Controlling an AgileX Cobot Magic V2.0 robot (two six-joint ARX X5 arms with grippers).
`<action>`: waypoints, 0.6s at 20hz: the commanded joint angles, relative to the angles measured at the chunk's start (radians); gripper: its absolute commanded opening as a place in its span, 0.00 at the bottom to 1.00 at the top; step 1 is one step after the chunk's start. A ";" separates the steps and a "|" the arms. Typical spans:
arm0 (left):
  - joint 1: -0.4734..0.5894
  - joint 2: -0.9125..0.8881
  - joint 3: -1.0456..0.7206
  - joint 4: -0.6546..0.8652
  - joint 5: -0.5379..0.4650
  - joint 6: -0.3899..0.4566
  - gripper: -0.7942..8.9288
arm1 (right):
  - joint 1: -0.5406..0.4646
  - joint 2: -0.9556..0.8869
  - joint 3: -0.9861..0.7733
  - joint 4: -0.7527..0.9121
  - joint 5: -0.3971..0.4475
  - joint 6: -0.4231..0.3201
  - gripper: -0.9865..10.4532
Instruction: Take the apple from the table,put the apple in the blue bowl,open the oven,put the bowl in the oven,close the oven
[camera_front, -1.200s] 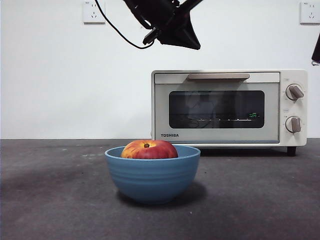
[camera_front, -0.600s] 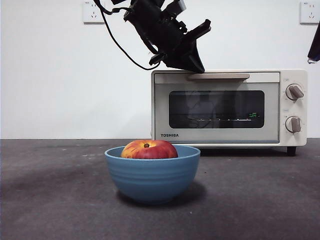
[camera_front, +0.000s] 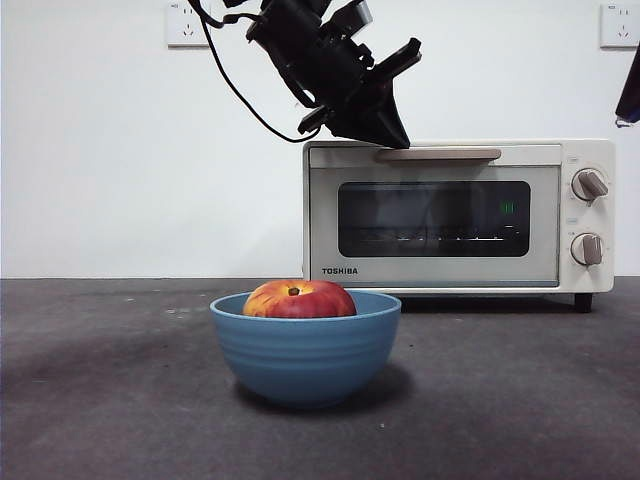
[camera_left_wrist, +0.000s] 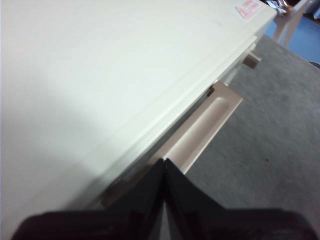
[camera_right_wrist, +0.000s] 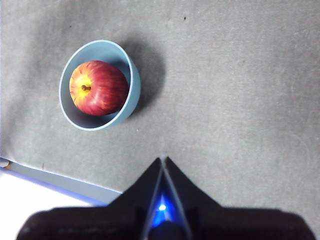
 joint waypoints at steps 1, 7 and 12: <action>-0.005 0.041 -0.023 -0.091 -0.009 -0.006 0.08 | 0.000 0.000 -0.013 0.006 0.004 -0.002 0.08; -0.035 0.041 -0.024 -0.196 -0.013 -0.006 0.08 | 0.000 -0.002 -0.013 0.006 0.019 -0.003 0.08; -0.071 0.041 -0.024 -0.245 -0.092 -0.011 0.08 | 0.001 -0.038 -0.008 -0.056 0.035 0.014 0.08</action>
